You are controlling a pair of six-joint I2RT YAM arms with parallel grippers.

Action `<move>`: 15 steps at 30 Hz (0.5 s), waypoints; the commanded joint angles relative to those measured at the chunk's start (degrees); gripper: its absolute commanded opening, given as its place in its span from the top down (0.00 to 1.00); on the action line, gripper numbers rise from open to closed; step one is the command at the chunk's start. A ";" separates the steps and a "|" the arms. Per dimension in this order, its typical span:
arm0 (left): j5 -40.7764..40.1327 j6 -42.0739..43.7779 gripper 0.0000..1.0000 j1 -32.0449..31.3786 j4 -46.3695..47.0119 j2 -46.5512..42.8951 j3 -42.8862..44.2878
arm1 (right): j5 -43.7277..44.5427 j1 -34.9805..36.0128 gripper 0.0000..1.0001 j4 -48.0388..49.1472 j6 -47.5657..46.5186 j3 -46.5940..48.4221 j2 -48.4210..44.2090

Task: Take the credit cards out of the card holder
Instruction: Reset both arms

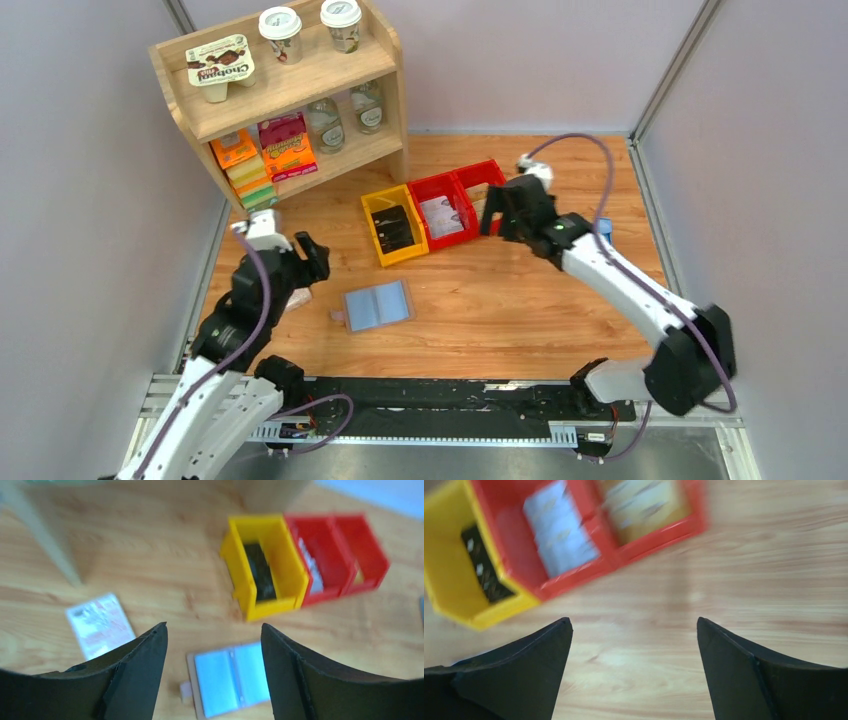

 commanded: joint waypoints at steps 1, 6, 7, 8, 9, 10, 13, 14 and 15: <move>-17.57 7.88 0.21 0.25 -3.28 -8.84 5.42 | 13.28 -6.93 0.00 -2.31 -3.75 -2.48 -14.80; -25.77 18.24 0.21 0.25 2.68 -18.67 6.92 | 28.12 -9.49 0.00 -1.69 -10.35 -3.28 -29.57; -26.91 19.83 0.21 0.25 3.66 -19.74 6.40 | 30.41 -9.49 0.00 -1.17 -11.57 -3.45 -31.77; -27.27 22.54 0.21 0.16 5.76 -21.66 6.04 | 32.52 -9.49 0.00 -0.21 -12.89 -3.89 -34.41; -27.89 24.83 0.21 0.25 6.82 -22.64 5.43 | 34.02 -9.49 0.00 1.11 -14.30 -4.85 -36.61; -27.89 26.33 0.20 0.16 8.22 -24.39 5.25 | 35.61 -9.49 0.00 2.69 -16.31 -5.73 -39.41; -27.80 30.47 0.20 0.16 9.73 -27.04 5.60 | 40.00 -9.49 0.00 8.57 -20.97 -10.29 -47.15; -27.37 32.31 0.21 0.16 10.17 -27.83 5.78 | 41.50 -9.49 0.00 11.03 -22.30 -12.40 -49.44; -27.19 33.72 0.21 0.16 10.35 -28.18 6.04 | 43.25 -9.49 0.00 13.14 -23.61 -14.51 -51.99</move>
